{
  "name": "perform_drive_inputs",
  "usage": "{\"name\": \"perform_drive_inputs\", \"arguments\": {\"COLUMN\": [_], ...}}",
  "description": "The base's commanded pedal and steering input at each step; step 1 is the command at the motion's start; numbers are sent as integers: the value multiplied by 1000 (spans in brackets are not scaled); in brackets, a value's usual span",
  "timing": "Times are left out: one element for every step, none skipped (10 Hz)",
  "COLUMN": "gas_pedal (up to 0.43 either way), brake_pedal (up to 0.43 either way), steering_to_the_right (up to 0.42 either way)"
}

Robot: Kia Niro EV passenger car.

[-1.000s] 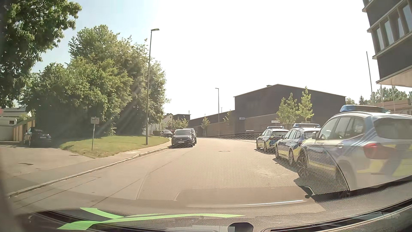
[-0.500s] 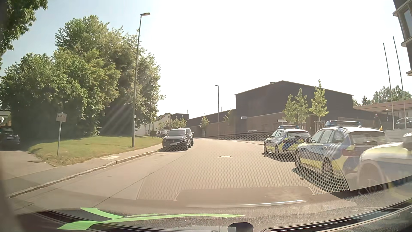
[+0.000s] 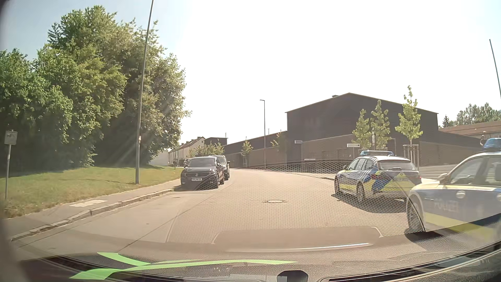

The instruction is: Follow the waypoints while adhering to traffic rules and regulations

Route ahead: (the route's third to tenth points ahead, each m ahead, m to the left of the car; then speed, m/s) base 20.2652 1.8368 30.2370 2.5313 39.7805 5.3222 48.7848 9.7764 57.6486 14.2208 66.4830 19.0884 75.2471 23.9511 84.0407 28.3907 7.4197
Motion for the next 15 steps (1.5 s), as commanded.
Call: {"name": "perform_drive_inputs", "arguments": {"gas_pedal": [197, 197, 197, 197, 197, 197, 197, 197, 197, 197, 197, 197, 197, 197, 197], "brake_pedal": [0, 0, 0, 0, 0, 0, 0, 0, 0, 0, 0, 0, 0, 0, 0], "steering_to_the_right": [1, 2, 2, 1, 2, 2, 3, 5, 7, 8, 10, 11, 11, 11, 11]}}
